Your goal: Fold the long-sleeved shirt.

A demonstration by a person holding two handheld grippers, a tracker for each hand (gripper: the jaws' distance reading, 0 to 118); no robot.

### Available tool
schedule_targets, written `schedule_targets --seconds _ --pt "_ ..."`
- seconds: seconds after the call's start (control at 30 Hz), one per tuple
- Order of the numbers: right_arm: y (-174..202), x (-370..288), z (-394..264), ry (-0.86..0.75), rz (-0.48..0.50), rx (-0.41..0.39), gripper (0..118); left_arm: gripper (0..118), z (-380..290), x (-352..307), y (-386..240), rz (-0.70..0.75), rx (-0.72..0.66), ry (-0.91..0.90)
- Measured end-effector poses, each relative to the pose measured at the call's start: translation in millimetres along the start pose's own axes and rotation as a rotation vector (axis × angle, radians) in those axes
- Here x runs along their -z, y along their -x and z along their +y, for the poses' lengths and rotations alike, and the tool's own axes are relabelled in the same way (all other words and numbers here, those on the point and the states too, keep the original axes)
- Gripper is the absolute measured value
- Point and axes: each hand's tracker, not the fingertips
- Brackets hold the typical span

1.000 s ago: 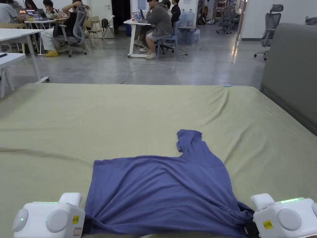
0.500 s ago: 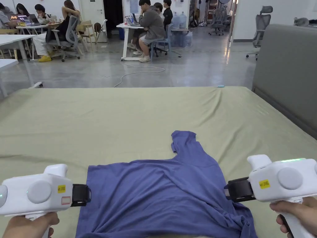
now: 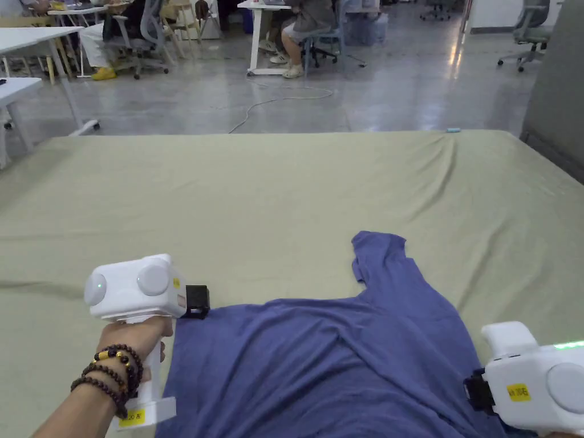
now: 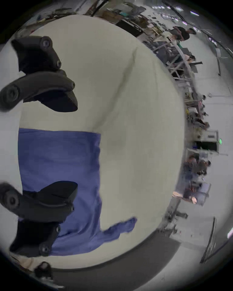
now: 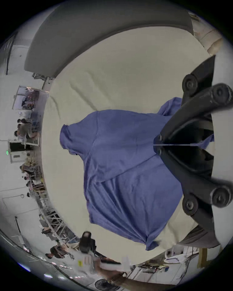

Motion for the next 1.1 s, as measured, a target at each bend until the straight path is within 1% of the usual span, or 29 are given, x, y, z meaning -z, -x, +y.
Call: schedule_targets --seconds 0.07,0.13,0.27,0.3,0.33,0.37,0.4,0.43,0.47,0.5,0.53,0.57,0.6,0.63,0.7,0.73,0.8,0.9,0.93,0.97,1.0,1.03,1.07,1.1 --pt "-4.0 4.9 4.0 0.02 0.029 0.032 0 93 14.0 26.8 -0.5 0.013 -0.024 0.055" --pt "-10.6 11.3 8.2 0.024 0.023 0.039 0 93 24.3 49.6 -3.8 0.052 -0.035 0.096" --pt "-21.2 25.2 23.4 0.033 0.008 0.036 0 93 29.0 81.5 -14.9 0.074 0.011 0.153" --pt "-25.4 28.9 30.0 0.026 0.005 0.048 7 91 25.9 87.0 -18.8 0.08 0.023 0.17" --pt "-29.5 32.5 37.8 0.021 0.002 0.064 19 78 21.1 89.8 -23.9 0.086 0.02 0.18" --pt "-33.4 36.2 46.6 0.017 0.0 0.07 33 66 15.5 89.5 -28.4 0.071 0.032 0.194" --pt "-39.5 42.1 58.2 -0.007 -0.013 0.081 41 46 10.9 84.2 -35.6 0.124 0.085 0.154" --pt "-42.7 46.1 69.1 -0.019 -0.035 0.077 41 12 10.9 77.5 -40.5 0.133 0.132 0.127" --pt "-47.7 52.4 84.4 -0.022 -0.056 0.071 42 0 11.8 71.3 -42.8 0.103 0.159 0.136" --pt "-53.3 59.8 99.8 -0.022 -0.085 0.072 45 0 11.3 62.4 -43.8 0.041 0.142 0.121" --pt "-58.2 67.6 114.4 -0.016 -0.104 0.078 53 0 11.1 54.2 -43.8 0.008 0.108 0.109" --pt "-64.3 77.3 128.2 0.003 -0.122 0.092 63 0 10.8 46.6 -45.0 -0.003 0.111 0.102" --pt "-69.7 87.0 139.5 0.021 -0.129 0.108 68 0 12.6 40.7 -42.8 -0.003 0.127 0.095" --pt "-74.4 97.1 148.9 0.061 -0.134 0.113 67 0 12.6 34.6 -43.9 0.0 0.144 0.079" --pt "-83.0 124.9 166.4 0.157 -0.141 0.085 67 0 13.0 21.1 -44.9 0.005 0.173 0.063" --pt "-83.5 137.2 171.6 0.2 -0.16 0.072 67 0 16.3 17.0 -39.8 0.0 0.171 0.059" --pt "-80.6 154.4 175.6 0.251 -0.161 0.06 67 0 16.7 8.9 -36.4 -0.02 0.159 0.049" --pt "-77.1 176.4 178.2 0.285 -0.155 0.085 67 0 16.2 3.5 -29.8 -0.039 0.16 0.041" --pt "-73.1 180.1 176.4 0.31 -0.133 0.112 63 0 14.5 2.5 -29.3 -0.043 0.163 0.042" --pt "-70.4 183.9 175.2 0.318 -0.113 0.115 54 0 13.0 2.4 -29.0 -0.045 0.166 0.043" --pt "-64.9 187.0 171.2 0.323 -0.079 0.119 33 0 12.8 3.1 -27.2 -0.048 0.172 0.042" --pt "-58.7 189.3 168.0 0.309 -0.064 0.123 23 0 10.8 2.9 -27.2 -0.048 0.174 0.037" --pt "-54.0 188.4 166.8 0.287 -0.138 0.096 22 0 9.2 3.1 -27.3 -0.046 0.173 0.033" --pt "-50.8 189.6 164.8 0.29 -0.14 0.082 18 0 8.4 3.7 -27.2 -0.048 0.172 0.034"
